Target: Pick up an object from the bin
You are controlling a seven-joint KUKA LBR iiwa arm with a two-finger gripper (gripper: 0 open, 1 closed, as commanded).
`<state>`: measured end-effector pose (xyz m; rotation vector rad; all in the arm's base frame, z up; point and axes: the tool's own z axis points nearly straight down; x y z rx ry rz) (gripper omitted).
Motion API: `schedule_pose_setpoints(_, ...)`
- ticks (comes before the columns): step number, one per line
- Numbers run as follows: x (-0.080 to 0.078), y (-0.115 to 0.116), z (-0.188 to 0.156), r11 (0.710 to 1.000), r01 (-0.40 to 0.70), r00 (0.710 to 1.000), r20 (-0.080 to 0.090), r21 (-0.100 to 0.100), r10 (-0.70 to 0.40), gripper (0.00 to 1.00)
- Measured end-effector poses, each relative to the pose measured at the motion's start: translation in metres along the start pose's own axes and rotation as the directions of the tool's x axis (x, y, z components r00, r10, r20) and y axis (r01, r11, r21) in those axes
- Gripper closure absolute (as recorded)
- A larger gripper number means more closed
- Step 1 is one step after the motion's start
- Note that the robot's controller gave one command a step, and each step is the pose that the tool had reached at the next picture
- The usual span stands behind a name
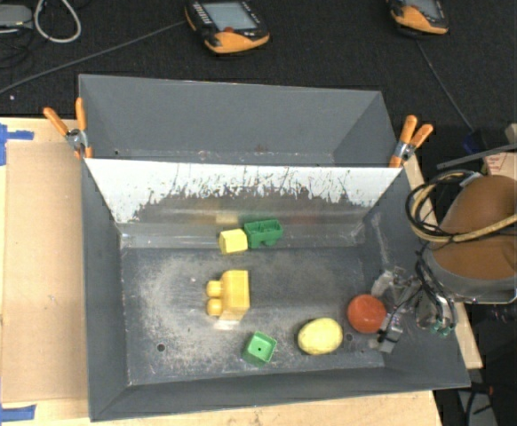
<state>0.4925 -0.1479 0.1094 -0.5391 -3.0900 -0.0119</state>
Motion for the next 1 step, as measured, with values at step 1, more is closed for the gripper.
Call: schedule_pose_setpoints(1,0.0082,-0.0029,0.0377,0.999,-0.054,0.998,-0.012,0.002,0.054,1.00)
